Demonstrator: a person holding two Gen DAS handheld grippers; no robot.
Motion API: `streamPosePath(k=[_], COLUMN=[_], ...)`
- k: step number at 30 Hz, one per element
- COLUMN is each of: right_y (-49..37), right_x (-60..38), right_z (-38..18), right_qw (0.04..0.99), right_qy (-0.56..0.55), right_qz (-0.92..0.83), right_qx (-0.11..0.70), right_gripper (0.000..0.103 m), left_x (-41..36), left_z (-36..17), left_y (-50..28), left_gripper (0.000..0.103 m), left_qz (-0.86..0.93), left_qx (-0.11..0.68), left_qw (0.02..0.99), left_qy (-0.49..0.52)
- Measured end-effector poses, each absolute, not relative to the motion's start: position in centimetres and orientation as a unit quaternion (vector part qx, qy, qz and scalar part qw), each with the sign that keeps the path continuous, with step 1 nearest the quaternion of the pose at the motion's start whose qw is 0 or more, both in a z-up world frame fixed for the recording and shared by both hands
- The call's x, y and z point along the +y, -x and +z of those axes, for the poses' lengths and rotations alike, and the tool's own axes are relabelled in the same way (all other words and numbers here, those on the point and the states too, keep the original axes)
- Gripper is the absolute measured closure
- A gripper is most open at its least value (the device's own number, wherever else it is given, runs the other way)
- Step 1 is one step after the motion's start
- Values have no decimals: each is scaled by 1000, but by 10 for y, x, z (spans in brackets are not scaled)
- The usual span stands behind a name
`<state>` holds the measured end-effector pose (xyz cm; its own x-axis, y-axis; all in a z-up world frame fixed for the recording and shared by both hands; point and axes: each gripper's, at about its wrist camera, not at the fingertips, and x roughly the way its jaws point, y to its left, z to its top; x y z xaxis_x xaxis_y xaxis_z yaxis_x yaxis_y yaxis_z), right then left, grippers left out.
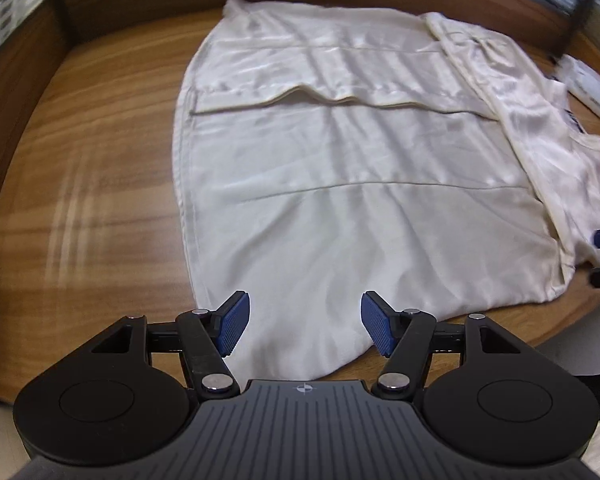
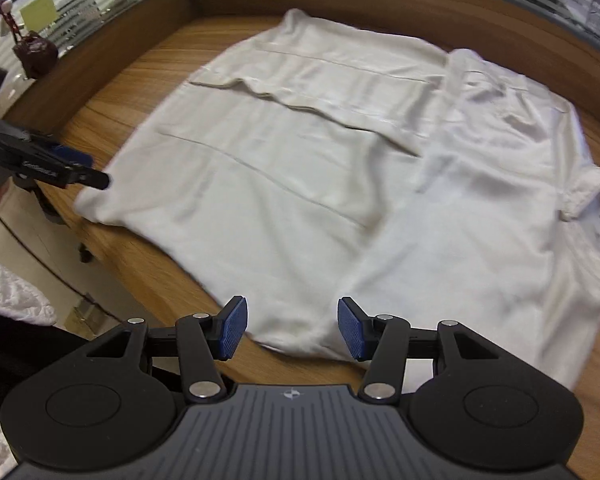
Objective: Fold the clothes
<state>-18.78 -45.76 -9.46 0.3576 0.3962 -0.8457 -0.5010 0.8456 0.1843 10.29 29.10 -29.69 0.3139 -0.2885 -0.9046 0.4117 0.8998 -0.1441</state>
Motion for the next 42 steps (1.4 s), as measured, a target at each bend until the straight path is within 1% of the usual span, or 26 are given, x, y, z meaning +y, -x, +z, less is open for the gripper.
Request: streamPosePath(k=[3, 9, 19, 25, 27, 29, 31, 34, 37, 39, 41, 42], right_y=[193, 188, 173, 175, 177, 178, 181, 183, 184, 183, 183, 182], right_x=[-415, -350, -274, -242, -235, -229, -227, -222, -221, -221, -222, -223], right_z=[-99, -112, -121, -125, -128, -132, -134, -137, -139, -138, -137, -135], right_qw=[822, 818, 793, 771, 766, 761, 758, 755, 750, 750, 752, 754], right_qy=[76, 83, 142, 200, 213, 225, 234, 245, 255, 251, 246, 242], right_qz=[282, 294, 363, 400, 406, 411, 415, 419, 425, 426, 427, 425], right_qx=[489, 487, 468, 453, 451, 449, 446, 441, 438, 438, 438, 438], right_gripper=[46, 46, 47, 48, 53, 62, 67, 76, 90, 93, 100, 101], left_x=[298, 317, 329, 333, 337, 341, 345, 350, 353, 353, 352, 351], left_z=[-299, -308, -316, -314, -316, -317, -317, -316, -313, -313, -313, -312], left_y=[-103, -99, -95, -93, -93, -92, -91, -88, -85, -85, -85, -85], left_gripper=[36, 36, 36, 36, 36, 36, 36, 36, 36, 36, 36, 36], left_qz=[-250, -290, -316, -325, -326, -326, -325, -329, -337, -344, -348, -351], left_qx=[535, 530, 527, 522, 525, 527, 527, 523, 518, 516, 513, 510], left_qw=[802, 785, 775, 777, 775, 775, 775, 775, 775, 772, 772, 771], left_qy=[-88, -135, -145, -135, -131, -127, -127, -131, -135, -139, -142, -145])
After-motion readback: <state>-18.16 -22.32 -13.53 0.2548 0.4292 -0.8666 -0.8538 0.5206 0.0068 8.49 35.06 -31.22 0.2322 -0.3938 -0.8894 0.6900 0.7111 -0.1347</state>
